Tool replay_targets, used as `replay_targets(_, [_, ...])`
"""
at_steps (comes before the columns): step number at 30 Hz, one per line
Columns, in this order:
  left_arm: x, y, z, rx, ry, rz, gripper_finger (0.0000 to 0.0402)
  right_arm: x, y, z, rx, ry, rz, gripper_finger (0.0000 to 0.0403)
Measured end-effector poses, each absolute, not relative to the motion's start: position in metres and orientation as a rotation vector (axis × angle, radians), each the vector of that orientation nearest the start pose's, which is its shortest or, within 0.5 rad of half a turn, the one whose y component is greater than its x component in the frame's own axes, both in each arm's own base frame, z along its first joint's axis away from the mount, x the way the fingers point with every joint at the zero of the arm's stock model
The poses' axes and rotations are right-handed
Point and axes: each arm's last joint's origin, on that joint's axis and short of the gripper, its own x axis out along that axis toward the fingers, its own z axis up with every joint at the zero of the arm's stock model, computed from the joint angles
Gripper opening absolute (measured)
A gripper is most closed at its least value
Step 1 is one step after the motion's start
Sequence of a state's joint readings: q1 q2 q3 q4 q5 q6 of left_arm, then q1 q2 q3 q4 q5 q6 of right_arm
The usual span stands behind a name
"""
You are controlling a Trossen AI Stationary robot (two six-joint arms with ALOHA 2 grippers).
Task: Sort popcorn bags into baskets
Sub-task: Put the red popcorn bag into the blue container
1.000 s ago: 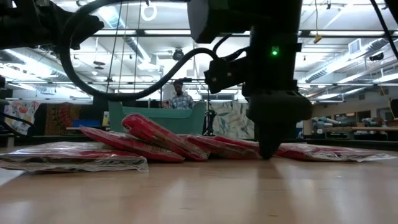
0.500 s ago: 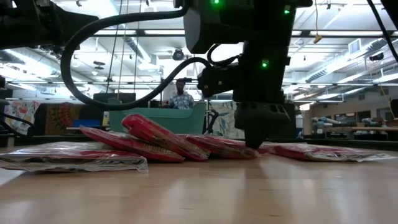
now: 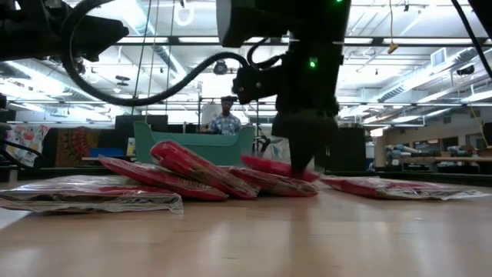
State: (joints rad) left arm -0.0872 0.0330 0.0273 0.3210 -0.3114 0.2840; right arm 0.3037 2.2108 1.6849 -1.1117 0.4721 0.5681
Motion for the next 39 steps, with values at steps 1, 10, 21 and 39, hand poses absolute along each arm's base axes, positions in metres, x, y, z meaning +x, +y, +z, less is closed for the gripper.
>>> replay_targets(1, [0.092,0.001,0.200,0.218,-0.276,0.265,0.0141,0.399,0.110,0.155,-0.165,1.399,-0.543,0.0008])
replay_targets(10, [0.092,0.001,0.200,0.218,-0.275,0.267,0.0141,0.413,0.103,0.204,-0.182,1.323,-0.611,0.0005])
replay_targets(21, [0.092,0.001,0.200,0.218,-0.275,0.267,0.0141,0.429,0.078,0.251,-0.061,1.218,-0.666,0.0005])
replay_targets(39, [0.093,0.001,0.200,0.218,-0.274,0.267,0.0141,0.440,-0.002,0.324,0.135,1.059,-0.704,0.0004])
